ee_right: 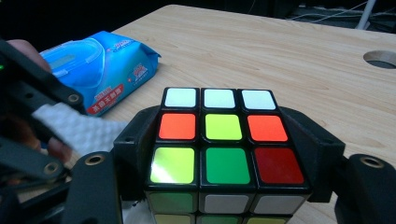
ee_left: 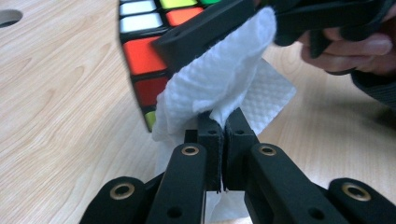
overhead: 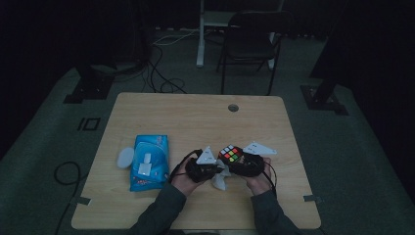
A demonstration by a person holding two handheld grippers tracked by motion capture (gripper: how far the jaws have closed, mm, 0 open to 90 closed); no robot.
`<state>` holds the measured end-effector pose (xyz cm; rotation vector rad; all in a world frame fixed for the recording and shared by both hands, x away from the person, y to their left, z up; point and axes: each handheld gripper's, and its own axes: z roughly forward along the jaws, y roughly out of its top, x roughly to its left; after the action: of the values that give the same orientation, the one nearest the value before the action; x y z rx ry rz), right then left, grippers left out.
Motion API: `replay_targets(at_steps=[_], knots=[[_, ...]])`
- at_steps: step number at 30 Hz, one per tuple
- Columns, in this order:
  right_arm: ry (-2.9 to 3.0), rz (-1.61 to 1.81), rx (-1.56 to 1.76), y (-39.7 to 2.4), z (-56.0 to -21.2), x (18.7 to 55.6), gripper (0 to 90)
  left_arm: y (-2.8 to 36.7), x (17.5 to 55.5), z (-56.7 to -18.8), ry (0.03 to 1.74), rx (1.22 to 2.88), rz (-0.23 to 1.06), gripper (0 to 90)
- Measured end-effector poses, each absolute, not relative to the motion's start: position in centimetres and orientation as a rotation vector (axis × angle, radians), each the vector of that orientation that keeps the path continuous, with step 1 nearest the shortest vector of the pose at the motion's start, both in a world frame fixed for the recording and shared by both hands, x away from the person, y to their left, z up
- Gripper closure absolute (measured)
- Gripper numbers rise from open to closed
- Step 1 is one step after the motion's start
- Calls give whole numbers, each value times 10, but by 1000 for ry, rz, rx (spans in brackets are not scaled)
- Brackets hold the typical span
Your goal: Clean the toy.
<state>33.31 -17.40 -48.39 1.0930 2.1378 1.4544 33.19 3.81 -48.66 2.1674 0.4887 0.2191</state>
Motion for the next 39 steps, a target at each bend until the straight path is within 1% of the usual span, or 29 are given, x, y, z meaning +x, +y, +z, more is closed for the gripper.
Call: replay_targets(at_steps=[16,23,39], knots=[[2147,1453,1082,-174,-482,332,340,48,340,-486,542,2151,245,866],[2141,1447,1103,-176,-483,331,340,46,337,-488,554,2141,264,874],[2143,1426,1171,-171,-480,339,340,41,334,-490,580,2112,273,873]])
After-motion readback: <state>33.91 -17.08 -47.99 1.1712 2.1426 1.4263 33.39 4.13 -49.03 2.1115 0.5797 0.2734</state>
